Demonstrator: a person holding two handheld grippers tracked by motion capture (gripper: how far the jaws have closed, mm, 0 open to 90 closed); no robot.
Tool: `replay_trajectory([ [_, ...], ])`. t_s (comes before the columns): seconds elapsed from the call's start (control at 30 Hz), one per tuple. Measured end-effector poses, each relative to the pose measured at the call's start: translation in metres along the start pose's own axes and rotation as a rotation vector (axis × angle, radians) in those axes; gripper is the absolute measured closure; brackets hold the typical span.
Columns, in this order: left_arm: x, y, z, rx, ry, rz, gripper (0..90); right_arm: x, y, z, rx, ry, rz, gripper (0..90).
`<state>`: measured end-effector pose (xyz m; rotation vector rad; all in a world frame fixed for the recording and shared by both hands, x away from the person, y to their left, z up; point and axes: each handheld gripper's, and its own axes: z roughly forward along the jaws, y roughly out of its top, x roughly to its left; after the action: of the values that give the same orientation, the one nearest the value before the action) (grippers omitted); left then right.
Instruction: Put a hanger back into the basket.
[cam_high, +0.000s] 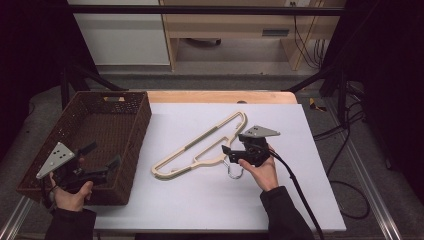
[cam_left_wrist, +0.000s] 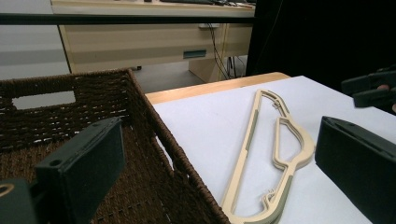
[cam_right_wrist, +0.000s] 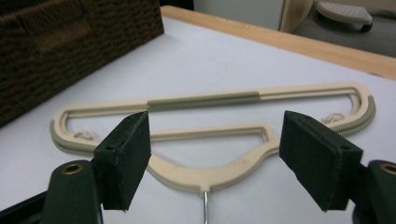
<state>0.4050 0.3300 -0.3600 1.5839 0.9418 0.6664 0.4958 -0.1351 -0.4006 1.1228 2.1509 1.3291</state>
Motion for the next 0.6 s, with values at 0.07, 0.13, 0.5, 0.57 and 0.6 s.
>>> replay_trajectory([
  [0.07, 0.0, 0.0, 0.0, -0.002, 0.0, 0.0, 1.6, -0.001, -0.005, 0.005, 0.019, 0.001, 0.01, 29.0],
  [0.13, -0.001, 0.0, 0.0, -0.002, -0.002, 0.002, 1.6, -0.002, -0.006, 0.006, 0.025, 0.001, 0.008, 30.3],
  [0.5, -0.002, 0.001, 0.0, -0.005, -0.005, 0.005, 1.7, 0.0, -0.03, 0.036, 0.17, -0.021, -0.005, 48.3],
  [0.57, -0.003, 0.001, 0.001, -0.004, -0.005, 0.007, 1.8, 0.002, -0.031, 0.037, 0.183, -0.022, 0.004, 49.5],
  [0.6, -0.003, 0.001, 0.001, -0.003, -0.006, 0.009, 1.8, 0.001, -0.035, 0.041, 0.194, -0.017, -0.021, 52.9],
])
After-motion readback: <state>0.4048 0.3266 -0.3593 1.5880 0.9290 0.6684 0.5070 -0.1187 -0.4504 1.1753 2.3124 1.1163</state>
